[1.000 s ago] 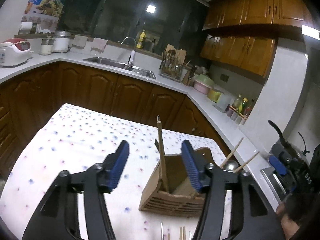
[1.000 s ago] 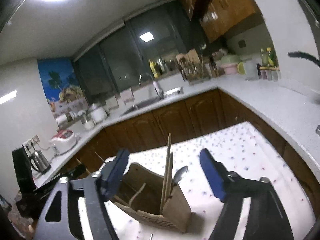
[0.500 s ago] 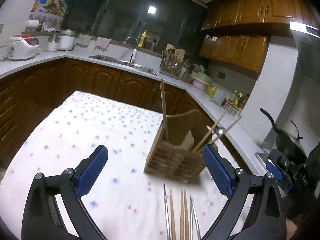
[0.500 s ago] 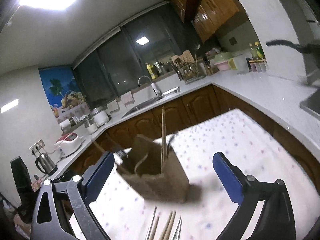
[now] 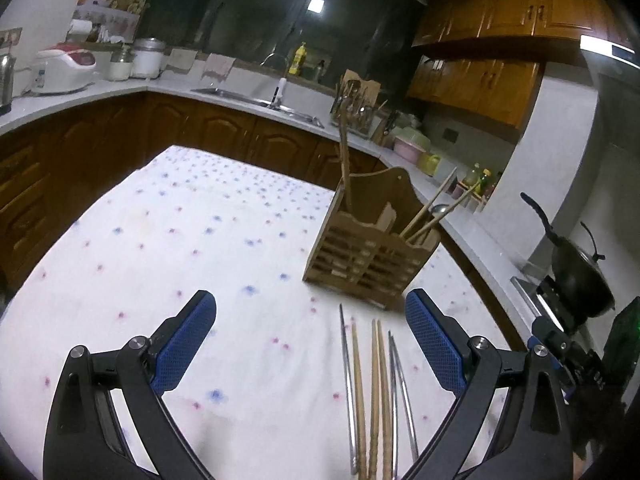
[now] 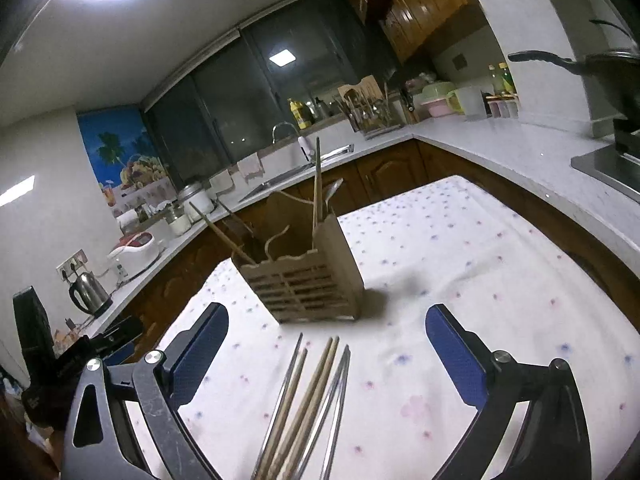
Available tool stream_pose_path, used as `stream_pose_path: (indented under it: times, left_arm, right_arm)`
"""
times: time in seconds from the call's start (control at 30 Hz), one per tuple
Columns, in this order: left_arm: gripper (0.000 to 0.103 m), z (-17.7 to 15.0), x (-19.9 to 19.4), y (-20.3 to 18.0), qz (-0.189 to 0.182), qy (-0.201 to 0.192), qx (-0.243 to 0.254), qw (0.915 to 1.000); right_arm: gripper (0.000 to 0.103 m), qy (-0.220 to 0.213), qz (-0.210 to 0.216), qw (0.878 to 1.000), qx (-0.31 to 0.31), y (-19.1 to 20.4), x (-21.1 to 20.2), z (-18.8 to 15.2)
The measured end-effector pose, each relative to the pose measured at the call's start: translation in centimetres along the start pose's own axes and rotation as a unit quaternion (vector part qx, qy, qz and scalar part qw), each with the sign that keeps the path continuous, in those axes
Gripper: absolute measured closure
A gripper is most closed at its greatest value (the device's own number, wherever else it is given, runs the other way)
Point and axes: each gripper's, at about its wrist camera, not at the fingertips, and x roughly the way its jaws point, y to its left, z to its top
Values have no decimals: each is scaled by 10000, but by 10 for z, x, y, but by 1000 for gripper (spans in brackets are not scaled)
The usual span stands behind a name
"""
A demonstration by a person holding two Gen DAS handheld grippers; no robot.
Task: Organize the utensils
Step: 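Open both grippers and withdraw them back over the remaining chopsticks, then grasp a metal chopstick with the left gripper while the right gripper grasps another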
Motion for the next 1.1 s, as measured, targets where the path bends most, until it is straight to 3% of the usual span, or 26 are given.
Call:
stream_pose_path:
  times: [0.3,0.67,0.93,1.0,1.07,1.1]
  left_arm:
    - [6,-13,-3,9,163,153,4,9997]
    - [6,-22,13,4,388,574,262,9973]
    - [6,-27,24,9,553,799,238,9950]
    - [6,-29,27,12,591,873,209,9942]
    - [6,-31,30,13,635,939,219,9933]
    - [6,-32,32,14,671,969,237,9927]
  right_arm:
    - [3,232,-147,9996,76,-10,-3,-23]
    - [3,353,-294,9988,145,-15,4,-23]
    - [4,876,-258,9958,45,-10,28,-33]
    - [9,1152,-242,9929,-155,-2,40,-40]
    - [31,1526,-227,9872,-401,8,56,-51]
    - [36,1735,-238,9832,-506,14,66,-58]
